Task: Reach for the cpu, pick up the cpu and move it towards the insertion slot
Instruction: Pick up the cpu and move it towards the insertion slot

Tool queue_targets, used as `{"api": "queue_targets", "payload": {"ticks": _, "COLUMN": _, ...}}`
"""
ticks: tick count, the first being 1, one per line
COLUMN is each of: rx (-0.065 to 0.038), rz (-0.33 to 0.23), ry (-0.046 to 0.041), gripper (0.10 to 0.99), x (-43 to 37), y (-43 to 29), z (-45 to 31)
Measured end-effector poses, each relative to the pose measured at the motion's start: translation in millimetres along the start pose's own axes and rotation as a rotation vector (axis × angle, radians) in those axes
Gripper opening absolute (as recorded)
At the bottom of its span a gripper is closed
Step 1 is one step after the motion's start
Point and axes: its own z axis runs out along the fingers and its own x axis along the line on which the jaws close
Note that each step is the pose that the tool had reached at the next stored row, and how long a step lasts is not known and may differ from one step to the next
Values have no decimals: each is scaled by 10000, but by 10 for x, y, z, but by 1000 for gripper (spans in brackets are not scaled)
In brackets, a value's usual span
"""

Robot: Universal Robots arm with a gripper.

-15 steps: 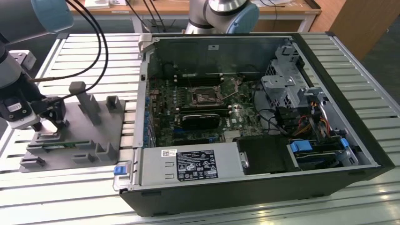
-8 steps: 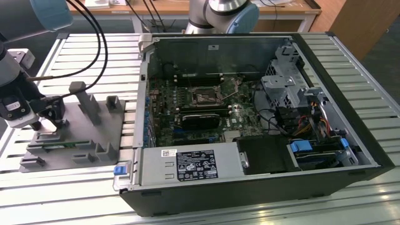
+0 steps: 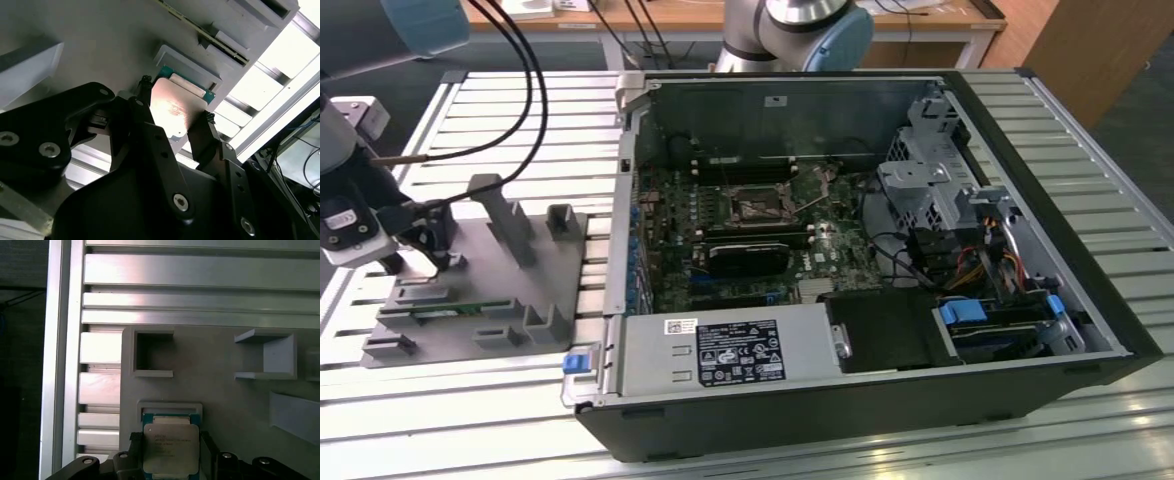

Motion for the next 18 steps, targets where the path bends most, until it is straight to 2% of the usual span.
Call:
{"api": "queue_targets", "payload": {"ticks": 13, "rx": 1, "rz": -1, "ry": 1, "gripper": 541, "x": 0, "y": 2, "z": -63}}
{"api": "queue_targets", "payload": {"ticks": 18, "rx": 1, "rz": 0, "ry": 0, "gripper": 541, "x": 1, "y": 4, "z": -108}}
